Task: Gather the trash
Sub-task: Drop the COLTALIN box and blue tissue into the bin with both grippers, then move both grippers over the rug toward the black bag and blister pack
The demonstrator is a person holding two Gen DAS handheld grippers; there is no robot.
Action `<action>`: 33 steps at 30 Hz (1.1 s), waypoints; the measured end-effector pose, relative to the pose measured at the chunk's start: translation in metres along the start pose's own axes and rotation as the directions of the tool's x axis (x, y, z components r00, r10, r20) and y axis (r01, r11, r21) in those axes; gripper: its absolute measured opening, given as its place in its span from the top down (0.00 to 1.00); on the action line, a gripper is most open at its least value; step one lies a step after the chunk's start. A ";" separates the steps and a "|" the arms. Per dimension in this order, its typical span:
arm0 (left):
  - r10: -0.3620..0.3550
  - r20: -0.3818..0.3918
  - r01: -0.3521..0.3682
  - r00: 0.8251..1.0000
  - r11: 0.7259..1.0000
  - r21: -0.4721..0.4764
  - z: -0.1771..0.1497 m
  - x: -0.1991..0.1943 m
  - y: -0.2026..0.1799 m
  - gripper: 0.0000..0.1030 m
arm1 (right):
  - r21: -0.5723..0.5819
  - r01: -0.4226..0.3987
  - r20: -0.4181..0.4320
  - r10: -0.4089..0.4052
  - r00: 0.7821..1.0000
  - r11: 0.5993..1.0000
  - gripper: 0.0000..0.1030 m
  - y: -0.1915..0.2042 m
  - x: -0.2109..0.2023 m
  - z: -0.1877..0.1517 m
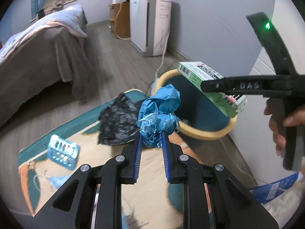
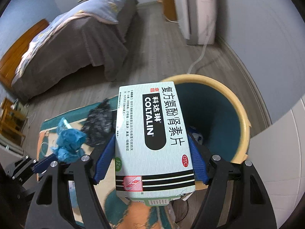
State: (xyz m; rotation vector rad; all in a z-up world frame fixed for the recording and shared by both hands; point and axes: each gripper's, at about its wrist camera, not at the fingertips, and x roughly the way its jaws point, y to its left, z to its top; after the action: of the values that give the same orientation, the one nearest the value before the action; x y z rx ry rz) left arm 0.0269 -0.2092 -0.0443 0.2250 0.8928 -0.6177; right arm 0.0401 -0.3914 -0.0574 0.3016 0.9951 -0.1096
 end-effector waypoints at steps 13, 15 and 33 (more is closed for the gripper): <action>-0.039 -0.043 0.043 0.998 0.994 0.098 0.037 0.057 -0.052 0.79 | 0.232 0.092 -0.017 -0.090 0.996 0.968 0.31 -0.069 0.012 -0.002; -0.016 -0.054 0.023 0.998 0.992 0.122 0.041 0.065 -0.058 0.79 | 0.234 0.101 0.000 -0.103 0.995 0.967 0.30 -0.069 0.009 -0.001; 0.066 0.048 -0.070 0.997 0.992 0.101 0.034 0.035 -0.032 0.12 | 0.136 0.066 0.072 -0.077 0.994 0.989 0.06 -0.039 -0.003 0.010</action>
State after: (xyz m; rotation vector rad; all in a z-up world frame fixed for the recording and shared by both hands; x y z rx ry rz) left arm 0.0465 -0.2640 -0.0485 0.3322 0.8083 -0.6039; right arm 0.0379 -0.4316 -0.0580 0.3809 0.9239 -0.2519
